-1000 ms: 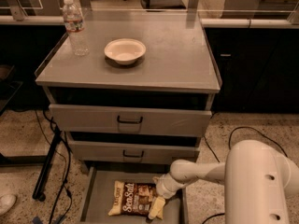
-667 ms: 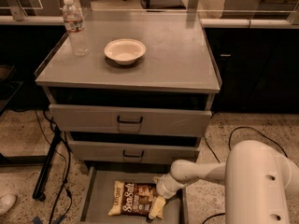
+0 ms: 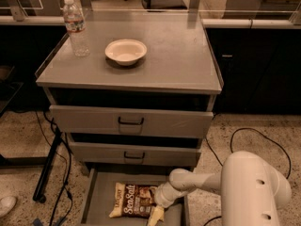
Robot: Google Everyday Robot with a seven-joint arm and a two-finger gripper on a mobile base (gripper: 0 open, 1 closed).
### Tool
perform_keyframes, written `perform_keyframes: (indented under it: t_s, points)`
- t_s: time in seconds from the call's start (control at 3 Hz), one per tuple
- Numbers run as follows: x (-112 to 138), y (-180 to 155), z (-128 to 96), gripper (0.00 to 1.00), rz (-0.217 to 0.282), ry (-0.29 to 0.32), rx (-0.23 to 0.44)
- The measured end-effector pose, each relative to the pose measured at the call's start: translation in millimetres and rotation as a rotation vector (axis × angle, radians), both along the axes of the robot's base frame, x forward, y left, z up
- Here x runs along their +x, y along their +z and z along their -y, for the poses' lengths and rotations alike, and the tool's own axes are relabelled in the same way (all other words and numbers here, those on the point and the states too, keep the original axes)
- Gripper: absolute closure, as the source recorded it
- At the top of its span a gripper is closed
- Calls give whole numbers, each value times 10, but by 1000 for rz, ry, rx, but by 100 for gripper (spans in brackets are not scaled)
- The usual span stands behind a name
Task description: Pick brown chip bag from bottom drawer and place on counter
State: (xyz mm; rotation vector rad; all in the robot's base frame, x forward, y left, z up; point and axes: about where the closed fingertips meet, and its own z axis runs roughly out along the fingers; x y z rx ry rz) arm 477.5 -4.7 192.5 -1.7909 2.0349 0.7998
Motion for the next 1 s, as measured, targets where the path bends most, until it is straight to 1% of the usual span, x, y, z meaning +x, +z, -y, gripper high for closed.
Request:
perform_keyframes:
  t_s: [0.33,1.0]
  points:
    - [132,-111,-109,0,33,18,11]
    - [459,-379,-199,0,79,18,36]
